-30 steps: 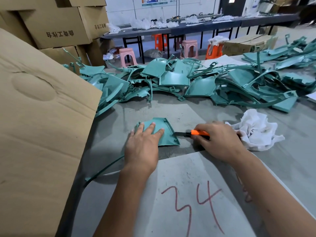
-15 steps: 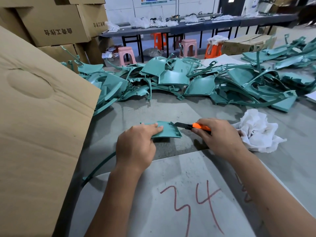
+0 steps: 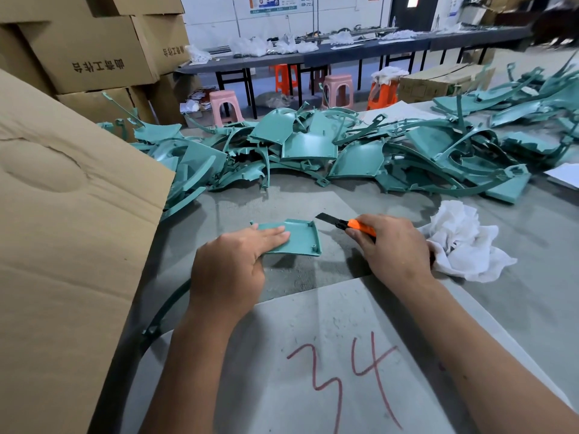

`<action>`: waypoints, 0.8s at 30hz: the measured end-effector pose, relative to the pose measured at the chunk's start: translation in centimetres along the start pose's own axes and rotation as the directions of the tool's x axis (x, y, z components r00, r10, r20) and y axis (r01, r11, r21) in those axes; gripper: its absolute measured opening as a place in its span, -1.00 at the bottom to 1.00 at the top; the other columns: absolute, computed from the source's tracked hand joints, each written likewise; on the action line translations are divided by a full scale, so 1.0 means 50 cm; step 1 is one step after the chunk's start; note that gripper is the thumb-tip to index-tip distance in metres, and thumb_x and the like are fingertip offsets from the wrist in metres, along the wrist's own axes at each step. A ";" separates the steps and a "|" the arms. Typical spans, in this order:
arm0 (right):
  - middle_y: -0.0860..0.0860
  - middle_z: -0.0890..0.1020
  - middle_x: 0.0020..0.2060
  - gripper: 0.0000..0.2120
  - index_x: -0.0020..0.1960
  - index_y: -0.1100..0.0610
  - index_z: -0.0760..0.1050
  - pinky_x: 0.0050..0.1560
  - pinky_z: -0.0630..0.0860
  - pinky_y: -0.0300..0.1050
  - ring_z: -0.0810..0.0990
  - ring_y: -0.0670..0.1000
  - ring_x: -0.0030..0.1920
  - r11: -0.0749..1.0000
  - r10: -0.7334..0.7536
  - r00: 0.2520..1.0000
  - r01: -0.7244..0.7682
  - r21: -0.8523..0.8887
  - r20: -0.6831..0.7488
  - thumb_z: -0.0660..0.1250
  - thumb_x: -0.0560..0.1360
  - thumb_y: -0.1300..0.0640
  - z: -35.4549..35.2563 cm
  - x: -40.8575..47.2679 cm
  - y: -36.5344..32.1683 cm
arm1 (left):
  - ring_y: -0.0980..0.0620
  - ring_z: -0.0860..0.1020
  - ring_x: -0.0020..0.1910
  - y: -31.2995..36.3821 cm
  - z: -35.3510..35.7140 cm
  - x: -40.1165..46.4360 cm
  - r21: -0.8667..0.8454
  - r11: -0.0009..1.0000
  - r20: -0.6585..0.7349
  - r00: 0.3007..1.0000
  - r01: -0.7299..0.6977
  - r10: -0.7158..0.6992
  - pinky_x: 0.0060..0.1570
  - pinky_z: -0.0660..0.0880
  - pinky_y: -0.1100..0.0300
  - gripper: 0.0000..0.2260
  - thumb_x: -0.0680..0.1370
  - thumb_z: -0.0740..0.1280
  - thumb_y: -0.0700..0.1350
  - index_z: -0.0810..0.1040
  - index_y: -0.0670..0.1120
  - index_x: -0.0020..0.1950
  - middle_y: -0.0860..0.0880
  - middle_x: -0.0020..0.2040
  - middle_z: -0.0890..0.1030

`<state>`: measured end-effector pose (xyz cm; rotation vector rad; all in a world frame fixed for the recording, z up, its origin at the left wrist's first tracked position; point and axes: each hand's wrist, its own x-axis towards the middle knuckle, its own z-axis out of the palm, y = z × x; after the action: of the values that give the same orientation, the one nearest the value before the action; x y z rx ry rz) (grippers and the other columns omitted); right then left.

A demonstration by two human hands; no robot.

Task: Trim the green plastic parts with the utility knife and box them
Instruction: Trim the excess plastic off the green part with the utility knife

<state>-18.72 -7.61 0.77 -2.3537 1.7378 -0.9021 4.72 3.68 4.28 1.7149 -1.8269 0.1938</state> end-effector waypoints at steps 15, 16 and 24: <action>-0.04 0.59 0.00 -0.81 0.17 -0.01 0.59 -0.01 0.42 0.07 0.54 0.13 0.09 0.986 -0.166 0.984 0.167 -0.013 0.070 0.24 0.69 -0.04 0.017 0.005 -0.026 | 0.00 0.60 0.30 -0.005 0.007 -0.006 0.002 0.999 0.004 0.999 -0.036 0.036 0.12 0.64 -0.02 -0.49 0.47 0.36 -0.42 0.71 0.11 0.22 0.14 0.21 0.67; -0.06 0.59 0.00 -0.82 0.16 -0.03 0.58 0.00 0.41 0.08 0.55 0.12 0.10 0.982 -0.185 0.980 0.186 -0.005 0.077 0.24 0.69 -0.04 0.014 0.003 -0.027 | 0.00 0.60 0.30 -0.004 0.008 -0.006 0.006 0.999 0.008 0.999 -0.035 0.035 0.11 0.64 -0.01 -0.49 0.46 0.36 -0.42 0.71 0.11 0.21 0.14 0.21 0.67; -0.12 0.57 -0.09 -0.87 0.10 0.03 0.59 0.02 0.47 0.13 0.54 0.06 0.01 0.938 -0.295 0.948 0.262 0.229 0.124 0.28 0.67 0.03 -0.017 -0.006 -0.029 | -0.09 0.64 0.25 -0.003 0.015 -0.003 0.083 0.995 -0.094 0.993 -0.061 0.068 0.04 0.66 -0.07 -0.56 0.46 0.28 -0.39 0.73 0.00 0.18 0.05 0.18 0.70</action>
<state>-17.96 -6.58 1.94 -2.4884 1.2062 -0.8581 4.62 3.40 3.55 1.6712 -1.8269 0.3748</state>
